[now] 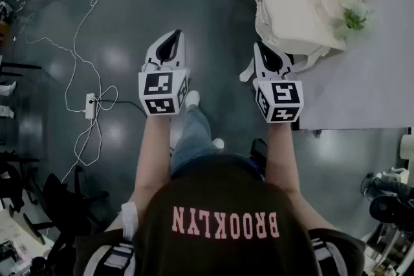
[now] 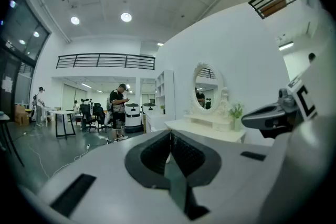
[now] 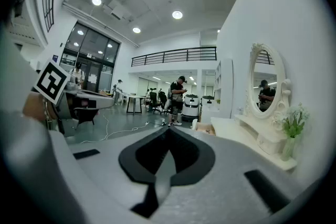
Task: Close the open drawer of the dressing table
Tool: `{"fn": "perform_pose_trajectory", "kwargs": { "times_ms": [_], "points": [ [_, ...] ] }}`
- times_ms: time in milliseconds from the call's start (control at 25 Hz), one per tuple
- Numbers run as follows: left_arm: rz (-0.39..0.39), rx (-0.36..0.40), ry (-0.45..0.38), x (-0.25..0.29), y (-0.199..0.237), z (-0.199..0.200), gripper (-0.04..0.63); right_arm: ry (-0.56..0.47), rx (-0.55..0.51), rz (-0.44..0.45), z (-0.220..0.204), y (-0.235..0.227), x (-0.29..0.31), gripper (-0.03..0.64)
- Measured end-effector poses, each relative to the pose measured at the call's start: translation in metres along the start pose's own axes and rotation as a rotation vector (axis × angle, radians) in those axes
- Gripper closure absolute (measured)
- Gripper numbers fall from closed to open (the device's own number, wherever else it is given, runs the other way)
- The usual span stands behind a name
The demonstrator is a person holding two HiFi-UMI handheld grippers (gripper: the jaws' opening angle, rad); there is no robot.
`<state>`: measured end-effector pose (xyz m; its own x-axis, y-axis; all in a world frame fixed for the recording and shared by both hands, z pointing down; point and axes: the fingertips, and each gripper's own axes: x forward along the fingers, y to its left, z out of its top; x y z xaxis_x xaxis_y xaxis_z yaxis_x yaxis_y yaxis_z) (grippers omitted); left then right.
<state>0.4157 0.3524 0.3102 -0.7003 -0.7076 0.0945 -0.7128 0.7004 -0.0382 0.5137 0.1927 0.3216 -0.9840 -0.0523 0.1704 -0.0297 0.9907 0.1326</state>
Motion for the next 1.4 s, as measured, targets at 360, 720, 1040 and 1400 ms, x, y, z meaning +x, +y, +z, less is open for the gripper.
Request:
{"fn": "perform_pose_trajectory", "kwargs": {
  "times_ms": [360, 720, 1040, 1400],
  "points": [
    [-0.02, -0.021, 0.006, 0.038, 0.036, -0.001, 0.591, 0.02, 0.005, 0.0, 0.004, 0.003, 0.046, 0.626],
    [-0.067, -0.047, 0.039, 0.135, 0.08, -0.006, 0.591, 0.047, 0.028, -0.037, 0.006, -0.024, 0.137, 0.626],
    [-0.1, -0.05, 0.037, 0.207, 0.14, 0.0, 0.591, 0.075, -0.008, -0.077, 0.025, -0.032, 0.226, 0.624],
    [-0.143, -0.031, 0.036, 0.269, 0.177, 0.011, 0.591, 0.065, -0.03, -0.089, 0.045, -0.033, 0.294, 0.626]
  ]
}}
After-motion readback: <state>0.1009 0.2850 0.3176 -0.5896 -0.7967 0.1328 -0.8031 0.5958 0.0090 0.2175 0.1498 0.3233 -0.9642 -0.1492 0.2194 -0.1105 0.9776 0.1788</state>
